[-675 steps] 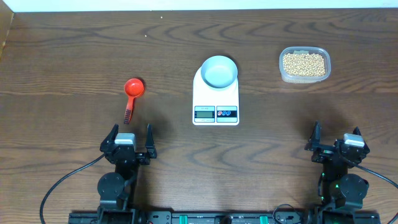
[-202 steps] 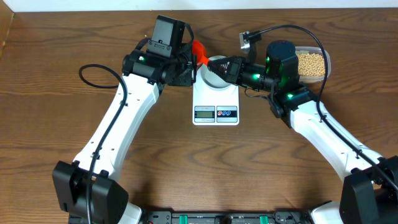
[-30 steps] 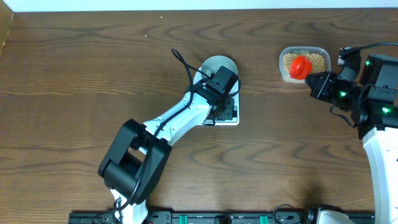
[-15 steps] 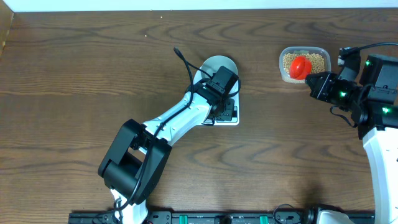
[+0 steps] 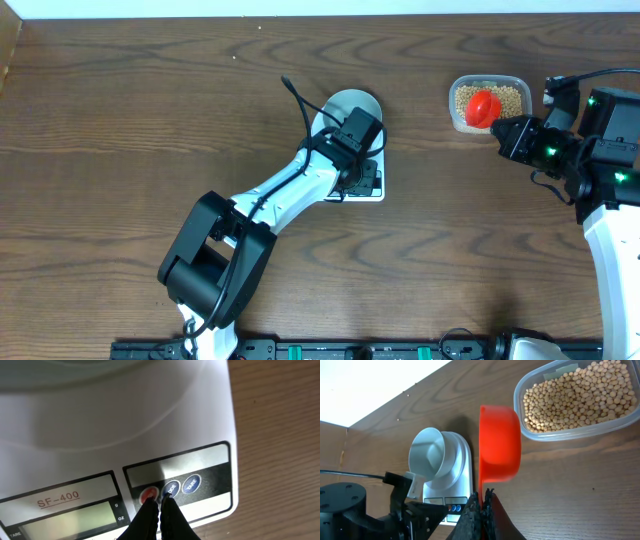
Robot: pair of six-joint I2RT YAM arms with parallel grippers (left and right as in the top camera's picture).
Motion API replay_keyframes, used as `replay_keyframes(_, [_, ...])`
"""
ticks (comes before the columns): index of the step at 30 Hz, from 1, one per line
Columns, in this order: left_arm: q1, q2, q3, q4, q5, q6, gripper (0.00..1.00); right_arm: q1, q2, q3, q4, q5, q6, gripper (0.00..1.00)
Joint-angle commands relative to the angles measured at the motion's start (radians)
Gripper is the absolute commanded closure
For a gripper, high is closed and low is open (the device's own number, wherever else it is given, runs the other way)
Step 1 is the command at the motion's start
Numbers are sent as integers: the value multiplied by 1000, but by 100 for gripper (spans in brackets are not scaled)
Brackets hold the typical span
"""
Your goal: Scoop item into bowl and weigh 50g on scale
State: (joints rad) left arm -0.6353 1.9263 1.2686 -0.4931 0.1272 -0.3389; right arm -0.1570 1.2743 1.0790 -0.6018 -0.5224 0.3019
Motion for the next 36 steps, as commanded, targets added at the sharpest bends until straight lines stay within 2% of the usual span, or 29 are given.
replay_keyframes(1, [1,16,-16,9,-17,14,93,-14,-3,14,3,1,-20,99])
replay_keyframes(36, [1,62,-18,21,-24,28,93,-14,-3,14,0,9,-30,99])
